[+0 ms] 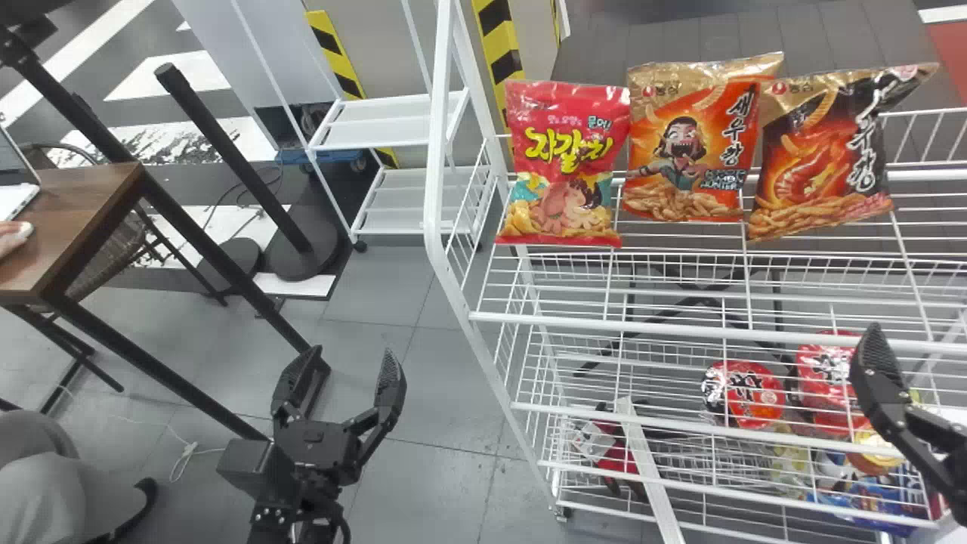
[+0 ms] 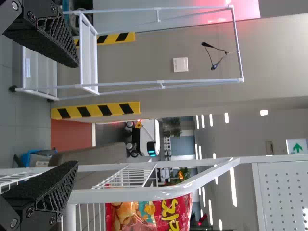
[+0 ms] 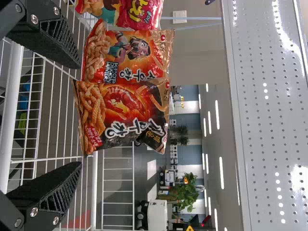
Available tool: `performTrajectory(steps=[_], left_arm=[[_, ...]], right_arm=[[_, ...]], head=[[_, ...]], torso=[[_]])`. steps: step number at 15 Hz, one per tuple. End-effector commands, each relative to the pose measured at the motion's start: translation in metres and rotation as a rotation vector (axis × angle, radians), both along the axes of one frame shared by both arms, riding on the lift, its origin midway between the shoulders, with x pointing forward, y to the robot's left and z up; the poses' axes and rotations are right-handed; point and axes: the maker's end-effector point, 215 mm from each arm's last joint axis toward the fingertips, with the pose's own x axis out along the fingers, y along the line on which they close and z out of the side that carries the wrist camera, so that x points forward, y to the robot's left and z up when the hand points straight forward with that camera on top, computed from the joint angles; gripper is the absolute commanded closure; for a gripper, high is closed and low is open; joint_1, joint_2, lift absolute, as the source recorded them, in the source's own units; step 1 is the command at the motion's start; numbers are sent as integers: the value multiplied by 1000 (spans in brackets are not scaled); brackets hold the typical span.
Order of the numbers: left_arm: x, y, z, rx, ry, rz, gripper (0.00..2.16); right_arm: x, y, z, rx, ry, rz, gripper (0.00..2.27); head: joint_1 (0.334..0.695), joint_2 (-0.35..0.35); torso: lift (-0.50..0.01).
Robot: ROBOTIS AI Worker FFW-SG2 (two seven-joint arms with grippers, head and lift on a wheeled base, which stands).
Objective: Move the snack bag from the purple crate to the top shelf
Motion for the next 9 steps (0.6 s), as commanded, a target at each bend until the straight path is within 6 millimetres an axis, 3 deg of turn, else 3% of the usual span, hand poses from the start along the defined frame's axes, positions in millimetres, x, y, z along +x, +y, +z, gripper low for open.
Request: performTrajectory(steps=[1,9], left_arm=[[0,0,0,0,0,0,100],[1,-1,0,0,-1,-3,100]], right_arm=[[0,1,0,3,0,-2,107],[0,1,-2,3,3,-1,107]], head=[[695,329],[695,328]], torso=[[3],[3]])
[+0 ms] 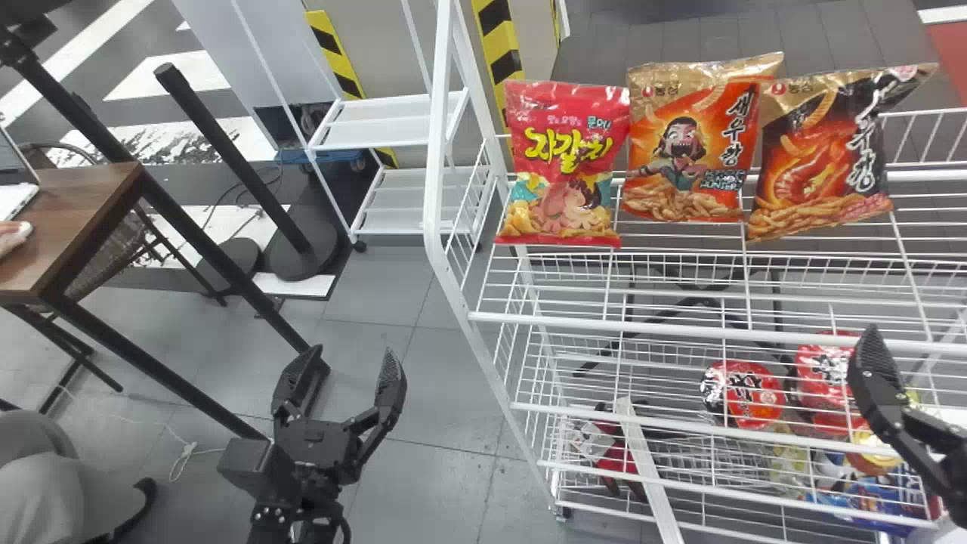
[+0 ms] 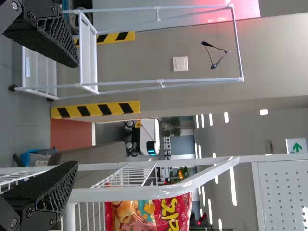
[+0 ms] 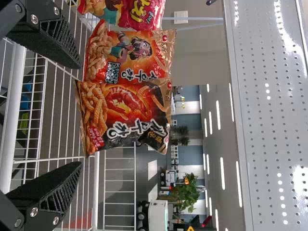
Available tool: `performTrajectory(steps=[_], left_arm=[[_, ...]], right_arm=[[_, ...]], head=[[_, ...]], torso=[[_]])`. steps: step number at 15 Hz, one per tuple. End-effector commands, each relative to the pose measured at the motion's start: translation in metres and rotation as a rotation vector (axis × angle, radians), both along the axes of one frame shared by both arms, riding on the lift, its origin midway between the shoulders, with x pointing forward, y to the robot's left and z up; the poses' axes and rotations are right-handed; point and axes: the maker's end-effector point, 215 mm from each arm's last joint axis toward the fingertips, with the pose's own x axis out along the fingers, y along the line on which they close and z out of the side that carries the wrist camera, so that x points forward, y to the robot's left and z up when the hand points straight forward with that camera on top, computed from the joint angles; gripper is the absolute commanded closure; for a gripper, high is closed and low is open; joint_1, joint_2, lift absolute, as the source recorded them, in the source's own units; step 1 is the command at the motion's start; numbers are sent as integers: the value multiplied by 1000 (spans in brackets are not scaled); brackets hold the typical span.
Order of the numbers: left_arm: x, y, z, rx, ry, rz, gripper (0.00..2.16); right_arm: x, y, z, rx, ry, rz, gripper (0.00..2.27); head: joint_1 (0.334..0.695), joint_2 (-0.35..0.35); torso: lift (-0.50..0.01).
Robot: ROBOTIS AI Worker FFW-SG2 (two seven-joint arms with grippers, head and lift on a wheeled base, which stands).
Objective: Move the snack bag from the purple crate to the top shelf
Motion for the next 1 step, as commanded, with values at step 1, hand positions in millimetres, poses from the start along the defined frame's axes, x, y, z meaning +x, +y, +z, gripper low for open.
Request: performTrajectory(steps=[1], left_arm=[[0,0,0,0,0,0,100]], right_arm=[[0,1,0,3,0,-2,103]], head=[[695,327]], torso=[[3]])
